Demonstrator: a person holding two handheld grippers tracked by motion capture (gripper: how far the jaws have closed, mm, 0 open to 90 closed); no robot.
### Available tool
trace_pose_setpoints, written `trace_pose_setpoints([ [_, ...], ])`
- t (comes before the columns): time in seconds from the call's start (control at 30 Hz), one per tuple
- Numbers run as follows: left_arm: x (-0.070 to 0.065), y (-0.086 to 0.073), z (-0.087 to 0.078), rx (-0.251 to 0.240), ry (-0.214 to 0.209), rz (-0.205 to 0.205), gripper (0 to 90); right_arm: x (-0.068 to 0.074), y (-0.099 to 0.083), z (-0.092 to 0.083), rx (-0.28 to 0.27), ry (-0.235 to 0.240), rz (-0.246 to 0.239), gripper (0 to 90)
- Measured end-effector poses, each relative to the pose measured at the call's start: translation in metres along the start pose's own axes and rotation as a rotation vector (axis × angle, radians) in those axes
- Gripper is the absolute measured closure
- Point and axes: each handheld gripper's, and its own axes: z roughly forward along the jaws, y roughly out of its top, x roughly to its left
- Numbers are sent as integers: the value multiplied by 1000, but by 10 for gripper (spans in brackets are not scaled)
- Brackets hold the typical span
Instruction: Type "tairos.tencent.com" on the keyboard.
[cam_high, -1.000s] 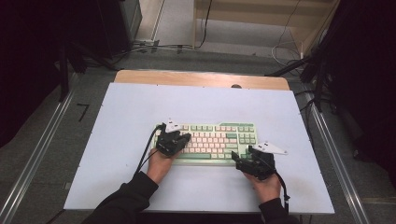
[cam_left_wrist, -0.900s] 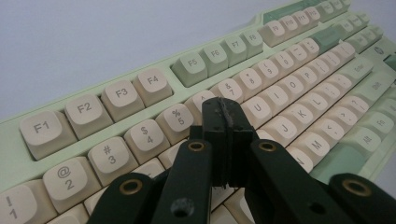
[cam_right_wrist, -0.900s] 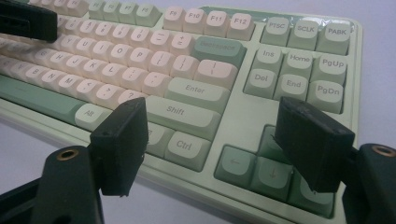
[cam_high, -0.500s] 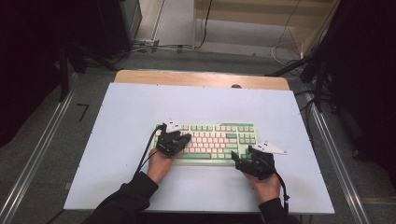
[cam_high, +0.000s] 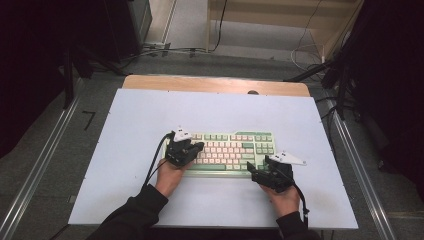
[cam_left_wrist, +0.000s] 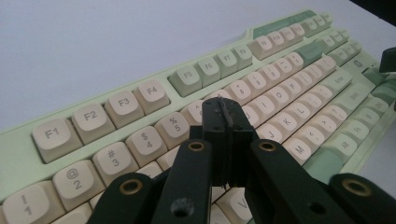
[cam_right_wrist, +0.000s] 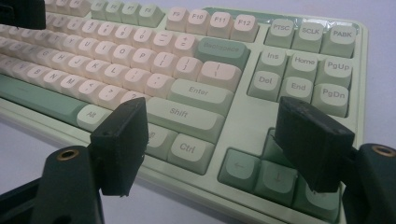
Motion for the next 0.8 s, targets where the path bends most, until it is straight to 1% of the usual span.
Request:
trace_pose_setpoints([
  [0.1,2,0,-5,-10,5,-4,900,0,1,0,-2,4,-2,245],
  [0.37,10,-3,-13,-16,28,-25,900,5,4,6,-1,21,-14,246],
  [0.6,18,-7,-16,1,62,-40,900,8,7,10,1,33,-26,246],
  [0.8,22,-10,-15,16,71,-47,900,10,8,11,3,39,-28,246],
])
